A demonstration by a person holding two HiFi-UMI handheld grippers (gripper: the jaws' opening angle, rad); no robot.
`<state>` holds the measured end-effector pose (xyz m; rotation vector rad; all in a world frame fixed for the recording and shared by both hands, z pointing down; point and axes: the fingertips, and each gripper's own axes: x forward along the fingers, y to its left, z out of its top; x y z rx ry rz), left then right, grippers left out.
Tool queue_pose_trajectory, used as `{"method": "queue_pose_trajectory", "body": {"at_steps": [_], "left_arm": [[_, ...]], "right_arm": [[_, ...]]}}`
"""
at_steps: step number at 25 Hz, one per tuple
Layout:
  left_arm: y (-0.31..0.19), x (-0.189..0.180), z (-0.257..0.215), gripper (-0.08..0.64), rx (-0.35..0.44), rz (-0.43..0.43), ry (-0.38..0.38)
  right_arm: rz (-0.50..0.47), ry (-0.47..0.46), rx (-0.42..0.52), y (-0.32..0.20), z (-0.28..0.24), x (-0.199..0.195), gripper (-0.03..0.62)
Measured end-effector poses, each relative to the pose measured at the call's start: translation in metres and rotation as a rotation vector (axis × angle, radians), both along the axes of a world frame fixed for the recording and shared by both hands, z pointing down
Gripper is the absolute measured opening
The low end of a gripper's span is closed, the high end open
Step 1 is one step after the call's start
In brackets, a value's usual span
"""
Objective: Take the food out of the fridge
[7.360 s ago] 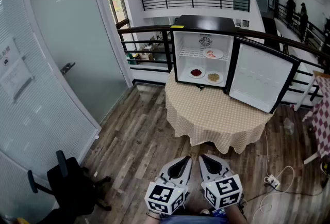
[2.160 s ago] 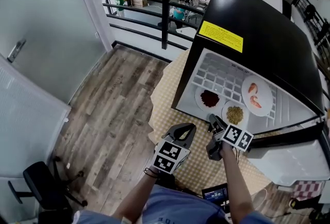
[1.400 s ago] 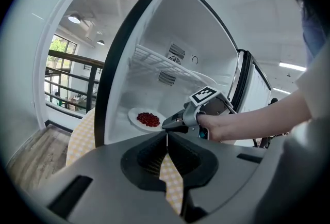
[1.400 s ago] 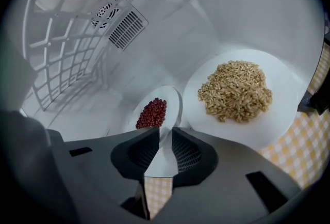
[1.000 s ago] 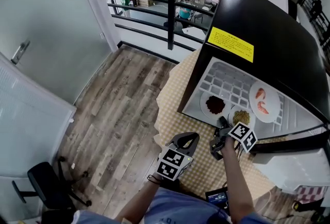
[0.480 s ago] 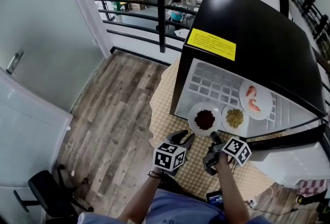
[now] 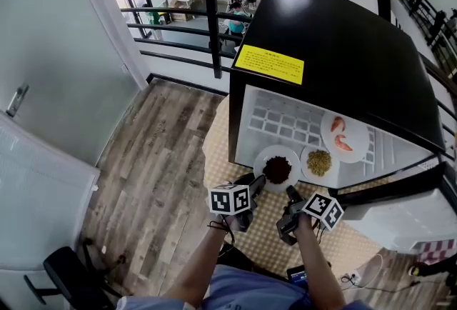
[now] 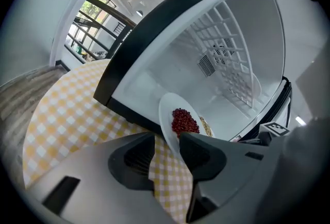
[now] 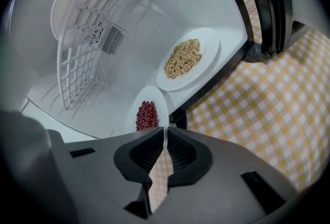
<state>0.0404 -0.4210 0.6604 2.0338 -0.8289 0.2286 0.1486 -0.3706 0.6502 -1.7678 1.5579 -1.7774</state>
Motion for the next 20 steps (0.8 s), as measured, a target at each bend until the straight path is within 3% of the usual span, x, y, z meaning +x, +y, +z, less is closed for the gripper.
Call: {"method": "queue_pose_trajectory", "body": {"at_steps": [5,11,20], "left_arm": [[-0.002,0.009,-0.003,0.117,0.013,0.033,0.046],[0.008,0.009,-0.011,0.104,-0.011,0.011,0.108],[0.047,0.009,-0.030,0.093,-0.007,0.000,0.144]], "right_arm": [[-0.002,-0.003,0.004,0.000,0.000,0.000,0.035],[-0.024,-0.015,0.012,0.010,-0.007,0.000,0.037],[-0.064,-0.042,0.019,0.046,-0.016,-0.002,0.038]]}}
